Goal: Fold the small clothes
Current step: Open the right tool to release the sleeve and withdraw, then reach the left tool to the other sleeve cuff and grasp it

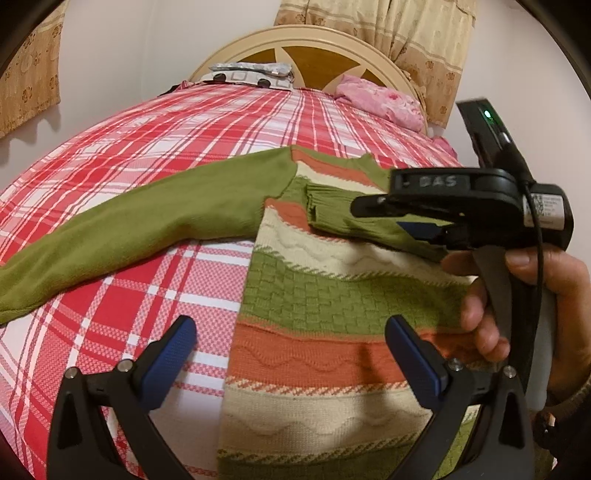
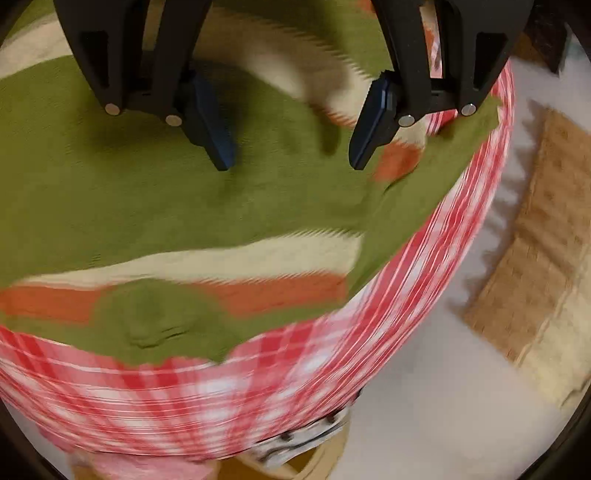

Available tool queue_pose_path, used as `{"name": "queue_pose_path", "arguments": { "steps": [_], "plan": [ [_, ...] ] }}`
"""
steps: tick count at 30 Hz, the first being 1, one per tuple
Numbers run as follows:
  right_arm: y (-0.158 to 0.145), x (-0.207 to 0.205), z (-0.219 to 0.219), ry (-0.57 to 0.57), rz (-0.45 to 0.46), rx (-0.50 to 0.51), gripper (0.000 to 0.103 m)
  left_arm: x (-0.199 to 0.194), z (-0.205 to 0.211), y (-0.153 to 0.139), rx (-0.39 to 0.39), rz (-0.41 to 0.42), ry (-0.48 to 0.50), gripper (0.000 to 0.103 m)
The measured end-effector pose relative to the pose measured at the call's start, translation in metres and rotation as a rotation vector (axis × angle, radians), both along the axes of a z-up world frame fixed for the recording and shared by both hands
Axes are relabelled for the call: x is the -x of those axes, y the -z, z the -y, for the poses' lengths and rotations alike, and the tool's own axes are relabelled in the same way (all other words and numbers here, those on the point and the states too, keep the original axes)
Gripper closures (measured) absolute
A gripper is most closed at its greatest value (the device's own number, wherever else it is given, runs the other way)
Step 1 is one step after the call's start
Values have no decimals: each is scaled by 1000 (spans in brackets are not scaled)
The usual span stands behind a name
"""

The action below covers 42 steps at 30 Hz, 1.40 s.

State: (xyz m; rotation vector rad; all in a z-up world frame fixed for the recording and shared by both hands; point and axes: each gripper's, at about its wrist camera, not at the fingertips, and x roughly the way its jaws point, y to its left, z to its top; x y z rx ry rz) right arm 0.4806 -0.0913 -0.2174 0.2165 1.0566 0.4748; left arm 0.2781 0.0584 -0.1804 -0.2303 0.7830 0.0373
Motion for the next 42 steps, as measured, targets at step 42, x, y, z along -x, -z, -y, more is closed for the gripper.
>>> {"name": "queue_pose_path", "arguments": {
  "steps": [42],
  "plan": [
    [3, 67, -13, -91, 238, 346, 27, 117, -256, 4, -32, -75, -685, 0]
  ]
}}
